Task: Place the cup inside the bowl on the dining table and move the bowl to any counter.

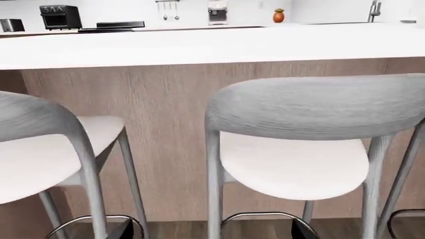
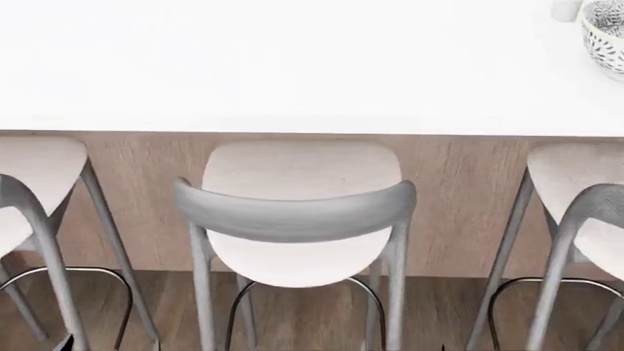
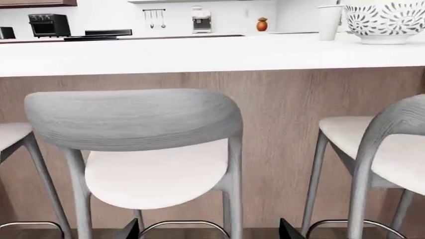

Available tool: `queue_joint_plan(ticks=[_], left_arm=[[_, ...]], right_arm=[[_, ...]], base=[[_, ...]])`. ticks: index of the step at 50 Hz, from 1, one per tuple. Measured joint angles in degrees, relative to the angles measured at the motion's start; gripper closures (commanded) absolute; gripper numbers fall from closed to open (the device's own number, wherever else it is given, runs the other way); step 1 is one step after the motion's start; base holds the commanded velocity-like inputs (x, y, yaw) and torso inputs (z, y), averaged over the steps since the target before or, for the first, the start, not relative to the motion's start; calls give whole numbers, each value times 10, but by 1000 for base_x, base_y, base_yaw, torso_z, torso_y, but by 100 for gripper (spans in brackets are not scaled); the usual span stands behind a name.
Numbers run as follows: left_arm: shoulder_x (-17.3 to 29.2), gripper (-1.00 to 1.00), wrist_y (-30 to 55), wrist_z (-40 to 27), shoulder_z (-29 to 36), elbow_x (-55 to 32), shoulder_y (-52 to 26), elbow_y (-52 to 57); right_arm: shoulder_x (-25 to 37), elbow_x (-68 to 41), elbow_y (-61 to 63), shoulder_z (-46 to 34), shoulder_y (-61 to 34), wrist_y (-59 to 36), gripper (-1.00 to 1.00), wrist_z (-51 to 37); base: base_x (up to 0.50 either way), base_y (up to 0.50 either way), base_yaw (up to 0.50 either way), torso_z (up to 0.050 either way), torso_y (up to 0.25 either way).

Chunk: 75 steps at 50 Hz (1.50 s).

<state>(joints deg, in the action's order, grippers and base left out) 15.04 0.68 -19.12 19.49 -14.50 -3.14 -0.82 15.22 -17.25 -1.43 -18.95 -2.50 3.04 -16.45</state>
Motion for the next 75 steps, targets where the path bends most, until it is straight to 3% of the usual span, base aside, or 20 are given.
queue_joint_plan(ticks=[68,75], left_arm=[[13,-100,-7,-10,8,-12,3,7],[14,-100,-7,-12,8,-14,5,9]], right_arm=[[8,-9,-1,-11,-3,3,-100,-10],[10,-8,-1,-12,-3,4,-100,-12]], base=[[-1,-496,0,0,0],[0,-76,0,0,0]])
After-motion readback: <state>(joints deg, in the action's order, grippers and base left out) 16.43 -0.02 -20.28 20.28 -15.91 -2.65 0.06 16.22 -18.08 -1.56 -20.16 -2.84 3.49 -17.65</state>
